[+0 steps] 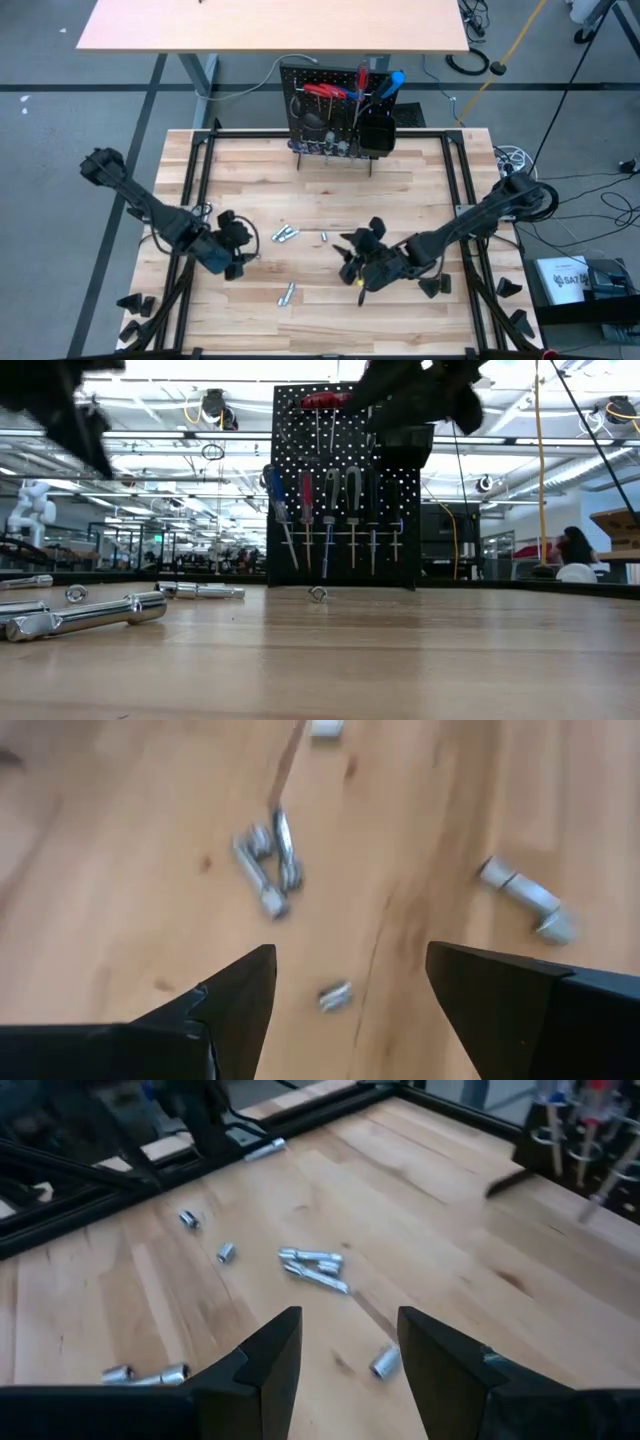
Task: Hang tools onto peg board
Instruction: Put the silver socket into the black bin on the peg board
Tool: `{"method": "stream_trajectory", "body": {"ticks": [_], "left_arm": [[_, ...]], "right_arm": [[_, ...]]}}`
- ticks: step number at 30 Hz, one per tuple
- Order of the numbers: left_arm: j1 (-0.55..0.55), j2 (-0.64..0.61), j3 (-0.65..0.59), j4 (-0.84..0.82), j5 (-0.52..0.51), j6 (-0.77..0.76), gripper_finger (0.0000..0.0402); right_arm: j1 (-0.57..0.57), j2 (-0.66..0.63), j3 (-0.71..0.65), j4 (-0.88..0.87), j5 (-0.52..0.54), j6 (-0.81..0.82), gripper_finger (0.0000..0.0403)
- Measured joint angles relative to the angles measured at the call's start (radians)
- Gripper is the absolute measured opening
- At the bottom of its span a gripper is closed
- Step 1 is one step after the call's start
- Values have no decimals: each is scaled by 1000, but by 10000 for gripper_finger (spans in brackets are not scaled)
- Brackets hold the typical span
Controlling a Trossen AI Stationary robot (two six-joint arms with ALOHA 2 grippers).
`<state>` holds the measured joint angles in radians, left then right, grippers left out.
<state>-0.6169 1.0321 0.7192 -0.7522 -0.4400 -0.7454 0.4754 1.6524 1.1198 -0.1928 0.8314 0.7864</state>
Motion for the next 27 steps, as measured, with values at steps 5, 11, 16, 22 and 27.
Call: {"method": "stream_trajectory", "body": {"ticks": [5, 11, 16, 22, 27], "left_arm": [[-19, 0, -168, 214, -3, -3, 266], [-18, 2, -313, 636, -63, 211, 266], [-18, 2, -355, 814, -176, 339, 266], [10, 2, -367, 852, -240, 415, 266], [47, 2, -367, 851, -210, 420, 266]], "right_arm": [[-20, 67, 0, 119, 4, -91, 160], [-65, 142, 0, 120, -11, -51, 160], [-155, 216, 0, 116, -149, 96, 160], [-206, 277, 16, 102, -213, 177, 160], [-230, 328, 91, 50, -229, 161, 160]]}}
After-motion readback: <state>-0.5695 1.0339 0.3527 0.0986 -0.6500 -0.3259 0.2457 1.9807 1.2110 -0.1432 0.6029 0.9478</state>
